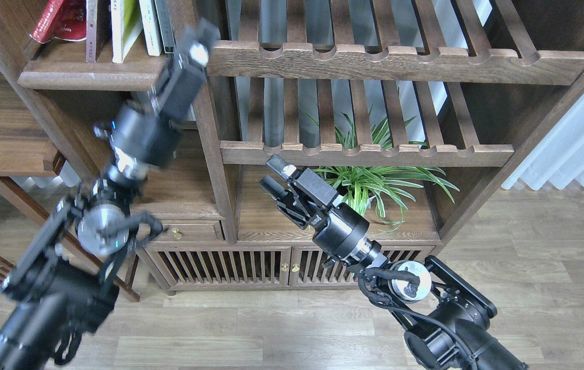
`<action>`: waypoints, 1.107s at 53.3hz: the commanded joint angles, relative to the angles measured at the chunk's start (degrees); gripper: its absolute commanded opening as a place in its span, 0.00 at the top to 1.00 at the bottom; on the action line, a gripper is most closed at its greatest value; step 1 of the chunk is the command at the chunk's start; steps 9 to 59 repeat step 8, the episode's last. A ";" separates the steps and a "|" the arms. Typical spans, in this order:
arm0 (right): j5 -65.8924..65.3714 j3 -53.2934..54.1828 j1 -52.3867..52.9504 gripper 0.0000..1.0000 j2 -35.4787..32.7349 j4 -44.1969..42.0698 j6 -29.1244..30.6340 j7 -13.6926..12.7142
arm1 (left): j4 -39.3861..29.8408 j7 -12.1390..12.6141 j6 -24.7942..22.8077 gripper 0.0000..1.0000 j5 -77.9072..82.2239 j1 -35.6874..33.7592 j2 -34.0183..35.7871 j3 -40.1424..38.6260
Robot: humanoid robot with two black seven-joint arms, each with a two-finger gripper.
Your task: Organize books on shelf
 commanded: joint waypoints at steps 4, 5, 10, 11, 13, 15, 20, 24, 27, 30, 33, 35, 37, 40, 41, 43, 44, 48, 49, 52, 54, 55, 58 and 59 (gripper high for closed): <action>-0.04 0.02 -0.02 0.14 -0.02 0.02 0.00 -0.01 | 0.10 0.29 0.01 0.01 0.00 1.20 -0.01 0.67; -0.04 0.02 -0.02 0.14 -0.02 0.02 0.00 -0.01 | 0.10 0.29 0.01 0.01 0.00 1.20 -0.01 0.67; -0.04 0.02 -0.02 0.14 -0.02 0.02 0.00 -0.01 | 0.10 0.29 0.01 0.01 0.00 1.20 -0.01 0.76; -0.04 0.02 -0.02 0.14 -0.02 0.02 0.00 -0.01 | 0.10 0.29 0.01 0.01 0.00 1.20 -0.01 0.76; -0.04 0.02 -0.02 0.14 -0.02 0.02 0.00 -0.01 | 0.10 0.29 0.01 0.01 0.00 1.20 -0.01 0.76; -0.04 0.02 -0.02 0.14 -0.02 0.02 0.00 -0.01 | 0.10 0.29 0.01 0.01 0.00 1.20 -0.01 0.76; -0.04 0.02 -0.02 0.14 -0.02 0.02 0.00 -0.01 | 0.10 0.29 0.01 0.01 0.00 1.20 -0.01 0.76; -0.04 0.02 -0.02 0.14 -0.02 0.02 0.00 -0.01 | 0.10 0.29 0.01 0.01 0.00 1.20 -0.01 0.76; -0.04 0.02 -0.02 0.14 -0.02 0.02 0.00 -0.01 | 0.10 0.29 0.01 0.01 0.00 1.20 -0.01 0.76; -0.04 0.02 -0.02 0.14 -0.02 0.02 0.00 -0.01 | 0.10 0.29 0.01 0.01 0.00 1.20 -0.01 0.76; -0.04 0.02 -0.02 0.14 -0.02 0.02 0.00 -0.01 | 0.10 0.29 0.01 0.01 0.00 1.20 -0.01 0.76; -0.04 0.02 -0.02 0.14 -0.02 0.02 0.00 -0.01 | 0.10 0.29 0.01 0.01 0.00 1.20 -0.01 0.76; -0.04 0.02 -0.02 0.14 -0.02 0.02 0.00 -0.01 | 0.10 0.29 0.01 0.01 0.00 1.20 -0.01 0.76; -0.04 0.02 -0.02 0.14 -0.02 0.02 0.00 -0.01 | 0.10 0.29 0.01 0.01 0.00 1.20 -0.01 0.76; -0.04 0.02 -0.02 0.14 -0.02 0.02 0.00 -0.01 | 0.10 0.29 0.01 0.01 0.00 1.20 -0.01 0.76; -0.04 0.02 -0.02 0.14 -0.02 0.02 0.00 -0.01 | 0.10 0.29 0.01 0.01 0.00 1.20 -0.01 0.76; -0.04 0.02 -0.02 0.14 -0.02 0.02 0.00 -0.01 | 0.10 0.29 0.01 0.01 0.00 1.20 -0.01 0.76; -0.04 0.02 -0.02 0.14 -0.02 0.02 0.00 -0.01 | 0.10 0.29 0.01 0.01 0.00 1.20 -0.01 0.76; -0.04 0.02 -0.02 0.14 -0.02 0.02 0.00 -0.01 | 0.10 0.29 0.01 0.01 0.00 1.20 -0.01 0.76; -0.04 0.02 -0.02 0.14 -0.02 0.02 0.00 -0.01 | 0.10 0.29 0.01 0.01 0.00 1.20 -0.01 0.76; -0.04 0.02 -0.02 0.14 -0.02 0.02 0.00 -0.01 | 0.10 0.29 0.01 0.01 0.00 1.20 -0.01 0.76; -0.04 0.02 -0.02 0.14 -0.02 0.02 0.00 -0.01 | 0.10 0.29 0.01 0.01 0.00 1.20 -0.01 0.76; -0.04 0.02 -0.02 0.14 -0.02 0.02 0.00 -0.01 | 0.10 0.29 0.01 0.01 0.00 1.20 -0.01 0.76; -0.04 0.02 -0.02 0.14 -0.02 0.02 0.00 -0.01 | 0.10 0.29 0.01 0.01 0.00 1.20 -0.01 0.76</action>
